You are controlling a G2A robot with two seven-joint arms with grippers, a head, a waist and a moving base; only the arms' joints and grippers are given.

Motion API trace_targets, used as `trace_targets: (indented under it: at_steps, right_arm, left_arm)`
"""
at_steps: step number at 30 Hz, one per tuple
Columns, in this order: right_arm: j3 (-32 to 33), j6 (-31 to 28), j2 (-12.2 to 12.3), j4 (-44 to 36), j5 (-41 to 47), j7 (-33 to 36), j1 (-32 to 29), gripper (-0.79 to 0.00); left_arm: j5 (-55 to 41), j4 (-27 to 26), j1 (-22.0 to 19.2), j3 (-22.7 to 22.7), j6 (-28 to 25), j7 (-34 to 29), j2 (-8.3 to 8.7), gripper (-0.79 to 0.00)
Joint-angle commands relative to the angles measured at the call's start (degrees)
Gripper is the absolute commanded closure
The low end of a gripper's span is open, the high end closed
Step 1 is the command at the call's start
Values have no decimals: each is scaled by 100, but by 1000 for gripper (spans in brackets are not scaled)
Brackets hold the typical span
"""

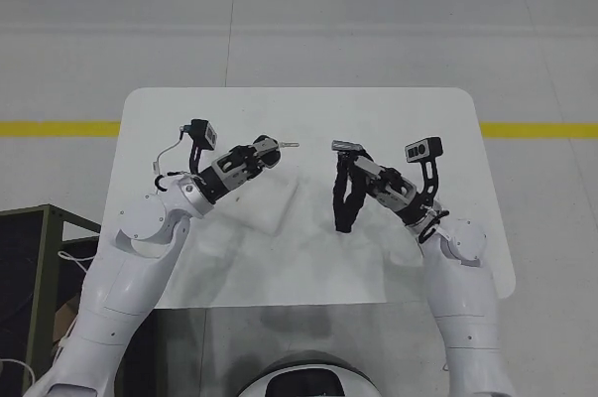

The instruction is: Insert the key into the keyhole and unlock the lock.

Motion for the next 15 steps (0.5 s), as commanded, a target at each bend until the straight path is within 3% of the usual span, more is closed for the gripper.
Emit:
trace_targets:
  at_steps: [1, 15]
  right_arm:
    - [-162, -54, 8, -225, -496, -98, -129, 0]
    - [-284, -326, 185, -440, -362, -98, -173, 0]
  left_arm:
    - [-47, -171, 143, 15, -42, 106, -26, 0]
    - [467, -435, 368, 99, -260, 88, -119, 0]
